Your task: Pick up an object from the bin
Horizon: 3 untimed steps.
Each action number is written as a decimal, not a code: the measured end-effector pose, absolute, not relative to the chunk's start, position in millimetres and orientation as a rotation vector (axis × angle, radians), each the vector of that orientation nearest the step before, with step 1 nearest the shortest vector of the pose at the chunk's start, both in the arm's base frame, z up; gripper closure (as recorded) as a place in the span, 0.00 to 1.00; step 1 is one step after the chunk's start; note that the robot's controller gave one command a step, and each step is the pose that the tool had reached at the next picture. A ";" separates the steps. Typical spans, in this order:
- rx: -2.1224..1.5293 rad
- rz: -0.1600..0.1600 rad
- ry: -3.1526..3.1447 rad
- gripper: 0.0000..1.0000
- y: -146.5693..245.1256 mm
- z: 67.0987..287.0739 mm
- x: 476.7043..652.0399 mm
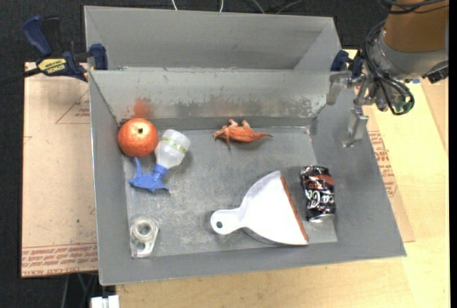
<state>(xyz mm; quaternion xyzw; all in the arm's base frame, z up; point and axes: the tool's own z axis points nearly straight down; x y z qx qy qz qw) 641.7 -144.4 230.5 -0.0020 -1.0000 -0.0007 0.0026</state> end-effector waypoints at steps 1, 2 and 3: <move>0.000 0.000 -3.144 0.00 -143.5 236.0 643.2; 0.293 -0.001 -3.131 0.00 -128.4 109.2 561.9; 1.115 0.018 -2.958 0.00 -145.8 162.9 570.5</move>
Offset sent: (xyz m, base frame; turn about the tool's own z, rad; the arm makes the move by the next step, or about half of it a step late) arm -0.1054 0.0195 -0.1605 -0.2501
